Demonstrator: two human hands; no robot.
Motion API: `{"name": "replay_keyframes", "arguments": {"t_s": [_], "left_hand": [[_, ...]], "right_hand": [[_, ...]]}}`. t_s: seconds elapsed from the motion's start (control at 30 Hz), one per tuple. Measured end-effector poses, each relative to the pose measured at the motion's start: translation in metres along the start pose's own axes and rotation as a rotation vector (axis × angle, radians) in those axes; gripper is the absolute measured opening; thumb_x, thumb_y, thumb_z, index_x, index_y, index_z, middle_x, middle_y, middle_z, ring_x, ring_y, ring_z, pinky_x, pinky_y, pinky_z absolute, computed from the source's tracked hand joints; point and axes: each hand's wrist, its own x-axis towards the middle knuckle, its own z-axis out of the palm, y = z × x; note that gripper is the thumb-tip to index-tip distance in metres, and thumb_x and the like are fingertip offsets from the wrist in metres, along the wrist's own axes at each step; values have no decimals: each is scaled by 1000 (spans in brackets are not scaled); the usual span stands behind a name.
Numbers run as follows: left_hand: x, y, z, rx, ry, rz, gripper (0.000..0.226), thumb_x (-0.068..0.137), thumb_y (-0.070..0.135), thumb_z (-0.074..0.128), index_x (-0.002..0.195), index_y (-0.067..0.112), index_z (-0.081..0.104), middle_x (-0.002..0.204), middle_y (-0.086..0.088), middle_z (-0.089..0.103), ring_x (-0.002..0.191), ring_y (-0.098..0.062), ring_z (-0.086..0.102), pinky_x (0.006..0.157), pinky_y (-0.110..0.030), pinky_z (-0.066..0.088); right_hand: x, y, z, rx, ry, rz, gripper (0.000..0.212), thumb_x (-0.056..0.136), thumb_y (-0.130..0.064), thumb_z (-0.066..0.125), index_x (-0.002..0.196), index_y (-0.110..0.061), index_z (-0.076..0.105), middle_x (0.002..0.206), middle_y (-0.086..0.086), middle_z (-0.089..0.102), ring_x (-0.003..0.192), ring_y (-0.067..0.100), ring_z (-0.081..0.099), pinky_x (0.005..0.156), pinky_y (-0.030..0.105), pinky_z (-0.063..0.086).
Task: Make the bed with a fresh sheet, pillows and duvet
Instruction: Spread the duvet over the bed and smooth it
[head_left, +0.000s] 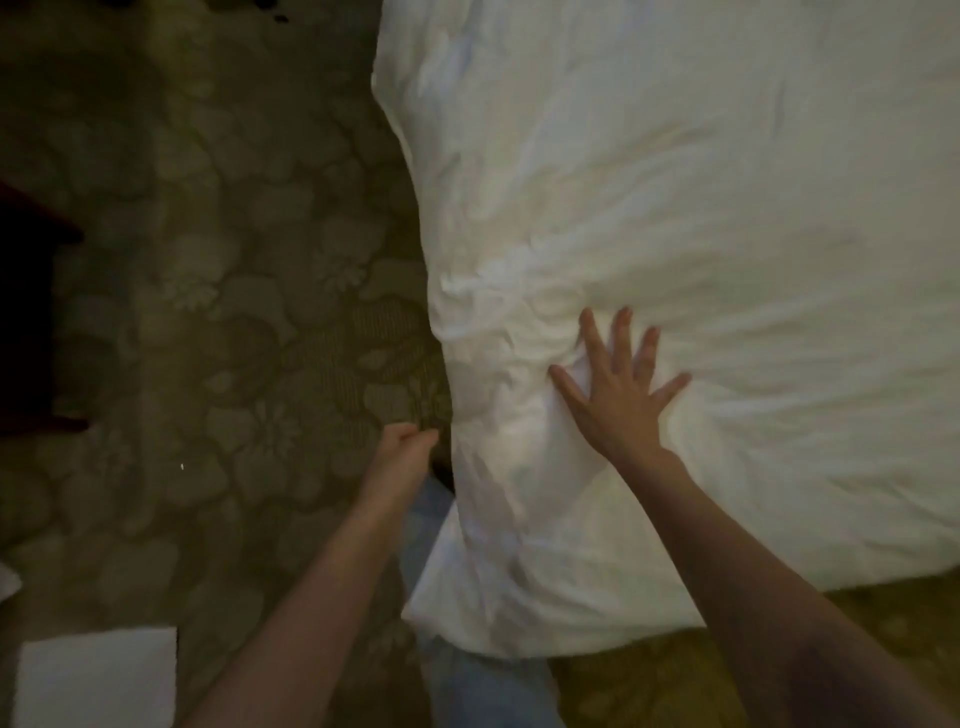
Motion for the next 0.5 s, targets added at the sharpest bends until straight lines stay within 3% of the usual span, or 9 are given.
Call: {"name": "replay_keyframes", "arguments": {"t_s": [0.1,0.2,0.37,0.43,0.5], "left_hand": [[37,31,-8,47,-40,-20,40,98,23,51,135,9,45,113,-8,50,102,-23,48,88,-30,41],[69,54,-23,81,-74,-16,35,98,24,50,131,12,48,120,-9,53,105,-23,51,89,-33,43],[91,106,-49,206,-176,-52,29,98,30,50,121,13,52,115,-6,55,99,-19,53,79,-29,44],[113,137,-50,173,-179,-42,39,96,37,52,127,14,50,121,-5,54,103,-17,50,82,-29,41],[141,168,-43,106,-220,-77,67,83,57,61,133,14,47,129,-6,54,110,-21,53,87,-32,45]], "right_hand": [[47,-24,5,-36,78,37,75,87,-74,26,146,-49,-12,159,-7,-20,144,34,-21,102,76,-6],[76,-43,11,-100,143,35,76,82,-78,14,147,-46,-9,161,0,-11,145,37,-15,99,76,-10],[77,-56,9,-160,72,62,73,87,-75,9,151,-40,8,161,6,10,147,36,4,100,80,5],[81,-55,5,-154,34,76,73,88,-75,13,151,-38,12,161,8,13,146,36,5,100,79,5],[79,-59,0,-152,-41,73,73,88,-75,13,151,-38,11,160,9,13,146,37,5,100,79,4]]}}
